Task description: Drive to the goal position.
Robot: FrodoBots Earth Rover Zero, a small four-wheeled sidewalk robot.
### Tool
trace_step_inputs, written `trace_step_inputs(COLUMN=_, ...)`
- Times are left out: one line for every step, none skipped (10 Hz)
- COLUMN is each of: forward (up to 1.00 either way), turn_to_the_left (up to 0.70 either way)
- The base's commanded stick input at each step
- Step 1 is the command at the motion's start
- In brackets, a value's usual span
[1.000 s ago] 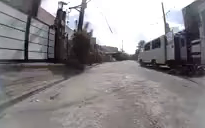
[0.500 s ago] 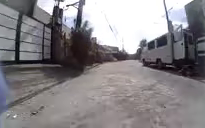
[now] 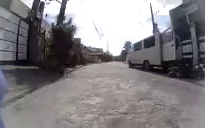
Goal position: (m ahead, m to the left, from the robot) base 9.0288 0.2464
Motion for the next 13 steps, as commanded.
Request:
trace_step_inputs(forward=1.0, turn_to_the_left=0.0)
trace_step_inputs(forward=1.0, turn_to_the_left=0.0)
trace_step_inputs(forward=1.0, turn_to_the_left=0.0)
trace_step_inputs(forward=1.0, turn_to_the_left=0.0)
trace_step_inputs(forward=1.0, turn_to_the_left=0.0)
trace_step_inputs(forward=1.0, turn_to_the_left=0.0)
trace_step_inputs(forward=1.0, turn_to_the_left=0.0)
trace_step_inputs(forward=1.0, turn_to_the_left=0.0)
trace_step_inputs(forward=1.0, turn_to_the_left=0.0)
trace_step_inputs(forward=1.0, turn_to_the_left=0.0)
trace_step_inputs(forward=1.0, turn_to_the_left=0.0)
trace_step_inputs(forward=1.0, turn_to_the_left=0.0)
trace_step_inputs(forward=1.0, turn_to_the_left=0.0)
